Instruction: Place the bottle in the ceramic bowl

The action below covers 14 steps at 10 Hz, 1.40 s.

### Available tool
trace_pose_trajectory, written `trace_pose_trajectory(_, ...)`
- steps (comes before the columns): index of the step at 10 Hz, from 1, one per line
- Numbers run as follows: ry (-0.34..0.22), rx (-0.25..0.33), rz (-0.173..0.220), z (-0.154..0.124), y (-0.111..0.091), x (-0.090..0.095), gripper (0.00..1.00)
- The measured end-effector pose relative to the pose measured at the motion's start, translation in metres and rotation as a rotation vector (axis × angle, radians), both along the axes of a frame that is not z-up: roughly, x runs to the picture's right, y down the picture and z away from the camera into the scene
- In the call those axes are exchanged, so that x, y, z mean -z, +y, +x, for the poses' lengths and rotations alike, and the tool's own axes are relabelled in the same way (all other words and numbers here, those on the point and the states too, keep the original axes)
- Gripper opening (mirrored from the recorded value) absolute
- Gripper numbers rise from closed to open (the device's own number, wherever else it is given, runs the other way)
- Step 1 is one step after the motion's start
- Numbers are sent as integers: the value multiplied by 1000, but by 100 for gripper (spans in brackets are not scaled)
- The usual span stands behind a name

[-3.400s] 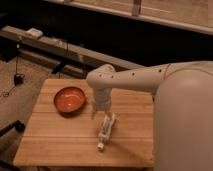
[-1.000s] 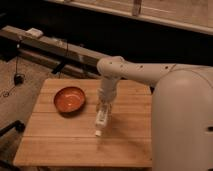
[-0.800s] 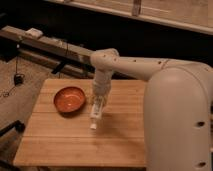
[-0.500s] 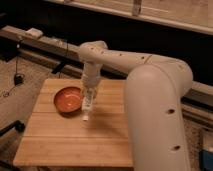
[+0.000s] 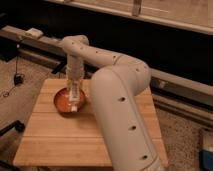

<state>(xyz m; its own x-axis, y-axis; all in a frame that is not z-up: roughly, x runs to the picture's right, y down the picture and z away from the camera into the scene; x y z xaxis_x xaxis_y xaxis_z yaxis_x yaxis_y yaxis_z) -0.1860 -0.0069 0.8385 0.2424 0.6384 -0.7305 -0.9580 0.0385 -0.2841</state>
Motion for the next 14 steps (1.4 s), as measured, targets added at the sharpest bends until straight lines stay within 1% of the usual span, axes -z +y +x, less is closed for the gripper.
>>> trace_pose_trajectory(1,-26,30,4,-19,-6,-12,24)
trace_pose_trajectory(2,-42,59,8,-30,-9,-22,35)
trace_pose_trajectory(3,-50,80,13,-36,-8,-28,42)
trace_pose_trajectory(4,-50,107,33,-42,-2,-34,53)
trace_pose_trajectory(5,-50,119,60,-43,5,-37,62)
trace_pose_trajectory(6,-43,123,72,-39,11,-38,65)
trace_pose_trajectory(8,-32,121,101,-30,20,-38,66)
trace_pose_trajectory(10,-30,114,118,-24,23,-38,66)
trace_pose_trajectory(14,-33,114,119,-26,24,-37,66)
